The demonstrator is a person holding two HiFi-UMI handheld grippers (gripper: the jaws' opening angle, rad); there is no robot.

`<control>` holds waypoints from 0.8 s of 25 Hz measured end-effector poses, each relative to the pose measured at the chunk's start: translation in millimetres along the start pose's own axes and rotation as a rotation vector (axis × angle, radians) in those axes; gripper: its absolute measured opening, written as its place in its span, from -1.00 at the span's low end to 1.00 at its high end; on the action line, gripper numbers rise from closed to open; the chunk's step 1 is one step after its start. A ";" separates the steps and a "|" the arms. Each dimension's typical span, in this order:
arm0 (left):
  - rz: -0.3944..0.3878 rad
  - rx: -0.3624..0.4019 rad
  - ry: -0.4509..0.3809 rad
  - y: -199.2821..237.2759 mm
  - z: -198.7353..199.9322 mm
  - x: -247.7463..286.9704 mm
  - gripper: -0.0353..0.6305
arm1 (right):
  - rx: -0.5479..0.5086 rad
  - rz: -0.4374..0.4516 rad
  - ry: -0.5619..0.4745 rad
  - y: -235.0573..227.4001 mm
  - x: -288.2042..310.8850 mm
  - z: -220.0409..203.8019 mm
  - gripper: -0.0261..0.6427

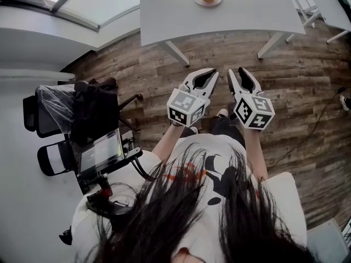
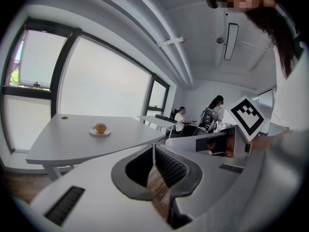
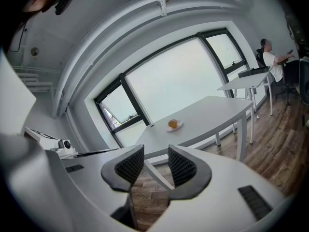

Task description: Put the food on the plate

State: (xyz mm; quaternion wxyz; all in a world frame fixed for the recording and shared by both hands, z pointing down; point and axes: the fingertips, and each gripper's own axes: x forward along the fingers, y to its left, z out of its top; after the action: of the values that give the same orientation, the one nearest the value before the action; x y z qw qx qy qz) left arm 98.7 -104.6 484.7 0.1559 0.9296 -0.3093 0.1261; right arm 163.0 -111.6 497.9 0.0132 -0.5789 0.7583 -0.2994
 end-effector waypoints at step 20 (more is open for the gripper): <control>-0.040 0.009 -0.093 8.1 -24.6 -156.7 -0.88 | -0.010 -0.029 -0.039 140.2 -43.7 -66.6 -0.43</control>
State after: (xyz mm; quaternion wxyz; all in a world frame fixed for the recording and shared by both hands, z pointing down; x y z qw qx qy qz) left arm -31.4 -17.7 457.2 0.1395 0.9412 -0.2968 0.0809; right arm 31.1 -22.5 472.5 0.0206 -0.5957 0.7508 -0.2845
